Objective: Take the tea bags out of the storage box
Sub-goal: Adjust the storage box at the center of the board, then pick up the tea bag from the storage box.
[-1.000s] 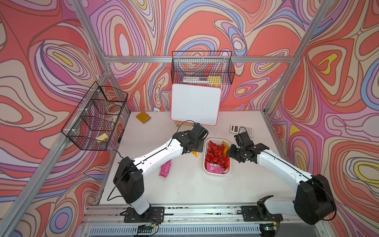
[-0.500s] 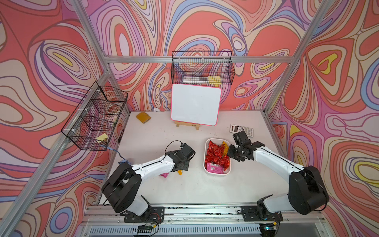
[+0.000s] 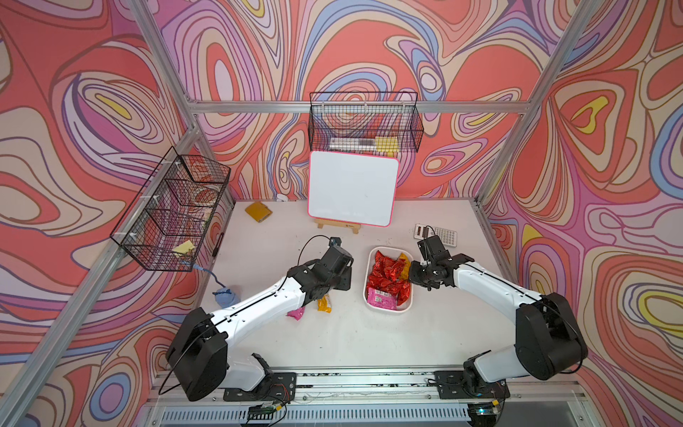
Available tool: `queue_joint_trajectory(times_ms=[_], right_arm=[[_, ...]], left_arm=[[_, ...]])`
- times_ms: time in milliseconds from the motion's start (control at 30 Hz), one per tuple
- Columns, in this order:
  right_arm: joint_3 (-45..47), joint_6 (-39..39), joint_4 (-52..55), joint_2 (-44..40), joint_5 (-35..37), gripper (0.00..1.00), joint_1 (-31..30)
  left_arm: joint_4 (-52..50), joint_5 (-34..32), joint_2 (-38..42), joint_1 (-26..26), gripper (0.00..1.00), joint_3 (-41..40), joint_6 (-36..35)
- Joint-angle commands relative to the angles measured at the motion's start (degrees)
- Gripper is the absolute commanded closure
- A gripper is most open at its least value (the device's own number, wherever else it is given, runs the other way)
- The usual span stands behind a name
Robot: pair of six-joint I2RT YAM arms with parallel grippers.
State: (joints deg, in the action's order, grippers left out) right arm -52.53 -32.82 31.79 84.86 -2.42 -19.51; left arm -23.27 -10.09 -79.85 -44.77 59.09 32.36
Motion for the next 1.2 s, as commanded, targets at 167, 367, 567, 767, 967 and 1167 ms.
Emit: queue_joint_trajectory(times_ms=[167, 367, 567, 767, 967, 1167], right_arm=[[-2.27, 6.06, -0.68, 2.22, -0.41, 0.96, 0.35], [-2.75, 5.34, 0.03, 1.56, -1.23, 0.78, 0.57], [0.05, 1.94, -1.39, -3.92, -3.69, 0.66, 1.83], [5.52, -3.5, -3.74, -9.91, -6.17, 0.65, 2.72], [9.58, -6.93, -4.8, -14.02, -6.73, 0.64, 2.81], [10.78, -8.16, -5.16, -15.68, -6.46, 0.64, 2.9]], left_arm=[[6.42, 12.56, -12.11, -3.7, 0.39, 10.92, -2.85], [6.1, 16.29, -24.43, -3.48, 0.36, 21.34, -4.48], [5.05, 17.46, -30.5, -2.69, 0.3, 26.93, -4.42], [1.59, 18.97, -36.64, -2.6, 0.33, 33.59, -7.35], [-4.21, 16.28, -42.65, -2.26, 0.39, 40.53, -10.75], [-6.55, 17.02, -46.14, -1.99, 0.57, 43.72, -12.06]])
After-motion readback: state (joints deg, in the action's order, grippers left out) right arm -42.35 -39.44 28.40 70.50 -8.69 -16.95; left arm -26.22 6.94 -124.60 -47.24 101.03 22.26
